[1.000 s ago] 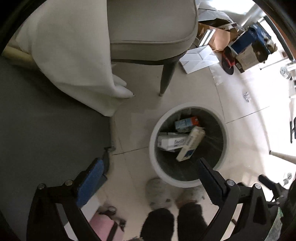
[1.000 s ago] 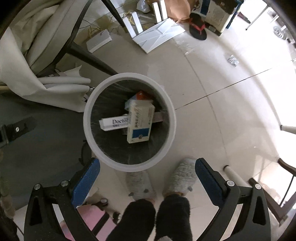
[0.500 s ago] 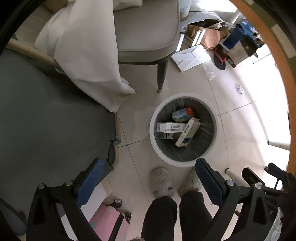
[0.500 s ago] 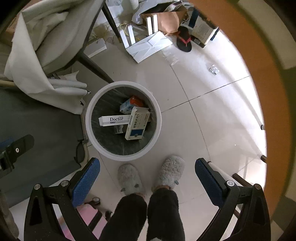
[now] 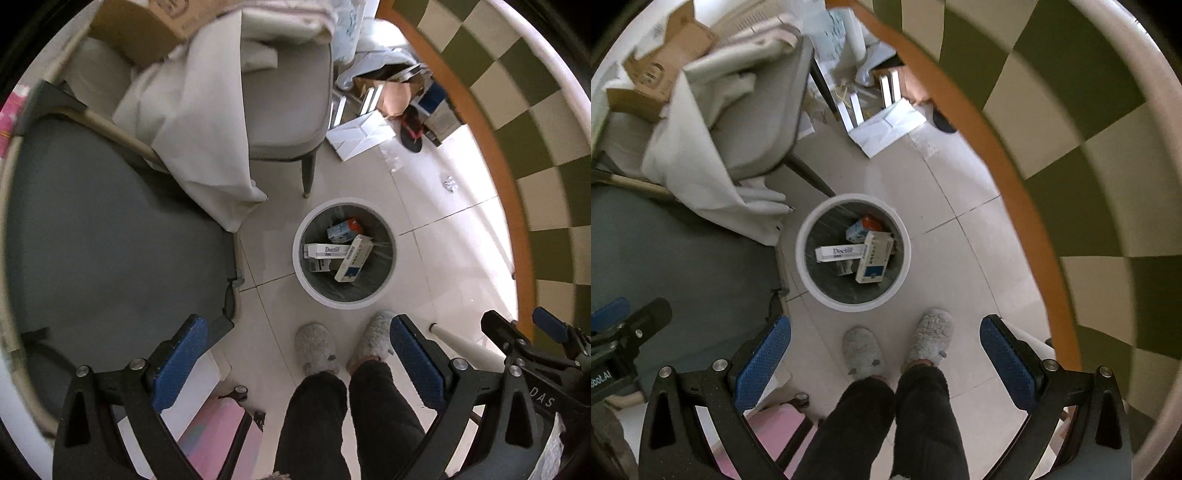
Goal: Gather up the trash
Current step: 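Move both tools back over the table toward the remaining items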
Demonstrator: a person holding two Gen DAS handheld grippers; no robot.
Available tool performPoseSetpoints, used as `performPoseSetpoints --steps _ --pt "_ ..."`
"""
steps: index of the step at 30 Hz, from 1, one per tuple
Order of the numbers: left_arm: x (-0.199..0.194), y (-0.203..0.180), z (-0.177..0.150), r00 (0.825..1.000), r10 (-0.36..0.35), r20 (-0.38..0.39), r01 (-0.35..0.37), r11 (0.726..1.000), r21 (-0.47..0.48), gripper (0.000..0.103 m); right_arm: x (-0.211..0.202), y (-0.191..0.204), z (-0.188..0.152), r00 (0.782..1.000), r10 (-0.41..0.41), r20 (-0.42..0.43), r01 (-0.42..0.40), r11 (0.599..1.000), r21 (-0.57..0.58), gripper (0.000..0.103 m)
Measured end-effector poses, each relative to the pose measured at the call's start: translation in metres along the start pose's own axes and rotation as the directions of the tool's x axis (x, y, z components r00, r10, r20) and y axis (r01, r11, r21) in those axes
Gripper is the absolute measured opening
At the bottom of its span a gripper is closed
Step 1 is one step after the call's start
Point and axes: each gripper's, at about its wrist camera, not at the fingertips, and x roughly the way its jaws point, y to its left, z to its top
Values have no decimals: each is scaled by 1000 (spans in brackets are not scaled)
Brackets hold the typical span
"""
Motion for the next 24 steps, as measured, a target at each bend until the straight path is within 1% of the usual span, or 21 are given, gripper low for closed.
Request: performPoseSetpoints --steps 4,6,10,11,13,14,17,18,19,20,21,22,23,24 --pt "-44 -3 -2 1000 -4 29 4 1000 9 101 -47 0 -3 1000 20 22 -20 1000 19 103" --pt "-70 -4 -2 999 -7 47 6 1000 13 101 -75 -2 -5 999 42 33 -43 998 46 103" --pt "-117 -16 -1 994 1 106 -6 999 46 101 -129 -21 -6 994 79 73 -87 990 108 103" --pt "-131 -23 2 992 -4 128 -4 998 62 101 -141 -29 -6 993 85 87 -96 987 129 103" --pt "-151 -41 8 988 -14 156 -2 995 101 101 -172 -57 -7 988 100 121 -123 972 200 103" --pt "-160 -53 12 985 -18 173 -4 992 126 101 -180 -69 -8 987 98 131 -126 966 224 103" --pt "-184 -103 26 977 -44 209 -9 970 243 101 -210 -127 -12 985 68 158 -119 932 341 103" --pt "-191 -131 29 973 -60 222 -12 951 309 101 -217 -153 -15 987 40 158 -99 916 388 103" --pt "-195 -149 32 971 -67 231 -19 936 352 101 -221 -175 -20 988 20 156 -86 900 428 103" --pt "-198 -173 33 969 -75 237 -29 913 407 101 -223 -201 -26 989 1 151 -73 877 474 103" --pt "-200 -208 31 966 -87 243 -43 874 485 101 -223 -232 -36 990 -20 137 -56 850 524 103" --pt "-200 -232 28 965 -94 246 -55 841 538 101 -222 -255 -42 992 -33 124 -42 829 558 103" --pt "-200 -253 24 966 -100 239 -62 808 585 101 -215 -288 -54 994 -47 97 -21 798 602 103" --pt "-196 -281 19 969 -107 221 -63 762 645 101 -210 -308 -61 996 -53 76 -7 778 629 103"
